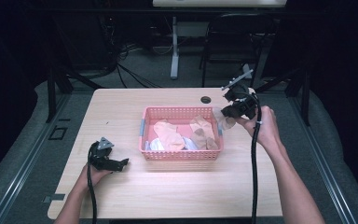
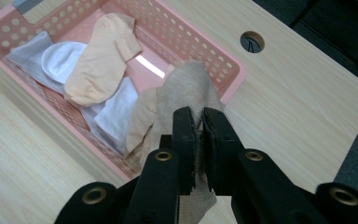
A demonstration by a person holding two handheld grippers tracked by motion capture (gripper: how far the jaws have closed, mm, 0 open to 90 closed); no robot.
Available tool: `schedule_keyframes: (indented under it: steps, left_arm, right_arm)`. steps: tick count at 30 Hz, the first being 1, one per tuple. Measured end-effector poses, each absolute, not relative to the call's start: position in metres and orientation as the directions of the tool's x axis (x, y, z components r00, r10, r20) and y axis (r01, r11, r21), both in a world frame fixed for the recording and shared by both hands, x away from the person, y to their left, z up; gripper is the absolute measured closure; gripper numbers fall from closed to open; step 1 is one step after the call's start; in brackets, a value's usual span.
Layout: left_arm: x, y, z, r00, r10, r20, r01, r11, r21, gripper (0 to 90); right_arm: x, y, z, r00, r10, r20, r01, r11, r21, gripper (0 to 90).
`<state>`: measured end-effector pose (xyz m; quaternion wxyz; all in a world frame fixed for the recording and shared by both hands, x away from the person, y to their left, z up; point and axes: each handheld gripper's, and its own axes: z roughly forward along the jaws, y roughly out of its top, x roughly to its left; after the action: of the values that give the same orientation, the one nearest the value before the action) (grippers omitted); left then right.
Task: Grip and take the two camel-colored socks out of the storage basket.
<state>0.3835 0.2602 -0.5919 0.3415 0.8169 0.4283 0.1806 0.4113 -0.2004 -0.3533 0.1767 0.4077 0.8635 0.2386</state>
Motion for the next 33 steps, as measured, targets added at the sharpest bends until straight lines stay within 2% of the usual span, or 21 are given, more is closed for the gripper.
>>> schedule_keyframes:
  steps: [15,20,33]
  left_arm:
    - [0.383,0.26,-0.592,0.566,0.824,0.003,0.577,-0.399,0.713,0.3]
    - [0.383,0.26,-0.592,0.567,0.824,0.007,0.576,-0.402,0.712,0.4]
    - [0.383,0.26,-0.592,0.56,0.828,0.004,0.58,-0.395,0.713,0.4]
  right_arm:
    - [0.398,-0.256,-0.361,-0.542,0.834,-0.1,0.658,0.496,0.567,83.4]
    - [0.391,-0.271,-0.366,-0.531,0.845,-0.067,0.658,0.461,0.596,83.3]
    - [0.385,-0.296,-0.375,-0.491,0.87,-0.055,0.673,0.418,0.61,83.3]
